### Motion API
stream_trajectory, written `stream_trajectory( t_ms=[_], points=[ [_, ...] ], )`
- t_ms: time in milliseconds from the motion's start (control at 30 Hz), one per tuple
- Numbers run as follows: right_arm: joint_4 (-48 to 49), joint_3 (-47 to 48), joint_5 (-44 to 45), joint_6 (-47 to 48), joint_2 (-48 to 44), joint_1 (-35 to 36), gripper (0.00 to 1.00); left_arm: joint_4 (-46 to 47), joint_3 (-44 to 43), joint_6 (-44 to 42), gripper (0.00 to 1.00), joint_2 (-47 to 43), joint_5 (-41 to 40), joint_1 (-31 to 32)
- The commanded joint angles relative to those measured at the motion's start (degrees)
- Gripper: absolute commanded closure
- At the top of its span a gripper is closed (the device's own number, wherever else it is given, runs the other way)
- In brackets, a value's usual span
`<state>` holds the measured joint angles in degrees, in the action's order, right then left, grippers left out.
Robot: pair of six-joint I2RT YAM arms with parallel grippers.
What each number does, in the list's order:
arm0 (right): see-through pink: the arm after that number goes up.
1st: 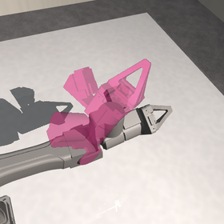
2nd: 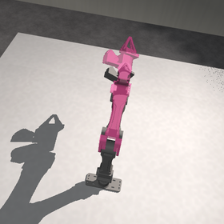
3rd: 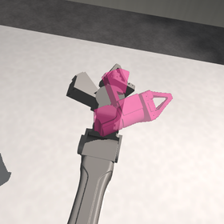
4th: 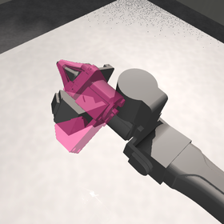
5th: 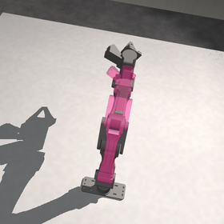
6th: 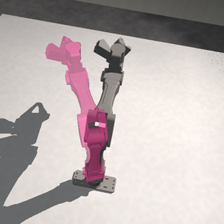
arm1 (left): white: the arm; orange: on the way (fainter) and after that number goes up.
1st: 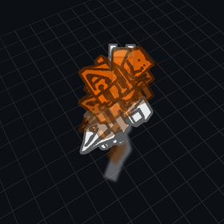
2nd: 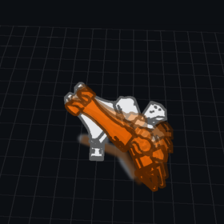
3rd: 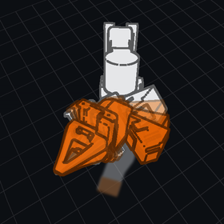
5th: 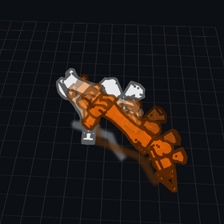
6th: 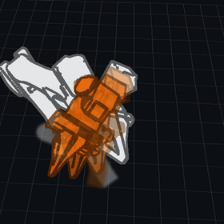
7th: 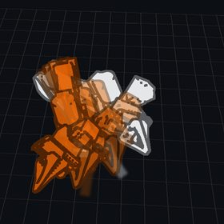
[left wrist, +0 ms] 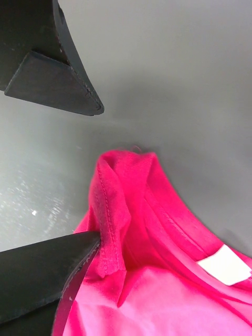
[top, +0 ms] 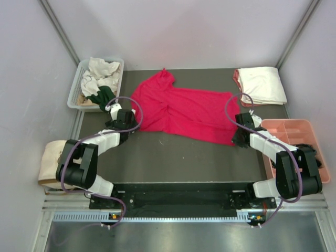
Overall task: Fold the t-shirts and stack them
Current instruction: Fold the flattened tshirt in 1/3 of the way
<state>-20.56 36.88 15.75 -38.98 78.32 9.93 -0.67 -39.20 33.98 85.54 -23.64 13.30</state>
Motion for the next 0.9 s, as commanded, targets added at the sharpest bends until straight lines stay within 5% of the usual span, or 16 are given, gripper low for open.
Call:
stream_trajectory(
  t_ms=[0, 167, 467, 600, 867],
  points=[
    [0.6, -0.1, -2.0, 0.2, 0.3, -0.5, 1.00, 3.8, -2.5, -0.1, 0.07, 1.4, -0.6, -0.6],
    [0.4, -0.2, -2.0, 0.3, 0.2, -0.5, 1.00, 5.0, -3.2, -0.2, 0.31, 3.5, -0.7, -0.6],
    [0.5, -0.3, -3.1, 0.7, 0.0, -1.8, 1.00, 7.0, -4.6, -0.4, 0.50, 7.5, -0.6, -1.3],
    [-1.1, 0.9, -1.9, 1.9, -0.5, -1.8, 1.00, 6.0, -5.9, -0.5, 1.00, 8.2, -0.4, -1.5],
    [-6.4, 3.3, -0.1, 4.0, -2.2, -2.4, 1.00, -0.6, -6.3, -2.3, 1.00, 2.5, -1.8, -1.5]
  ],
)
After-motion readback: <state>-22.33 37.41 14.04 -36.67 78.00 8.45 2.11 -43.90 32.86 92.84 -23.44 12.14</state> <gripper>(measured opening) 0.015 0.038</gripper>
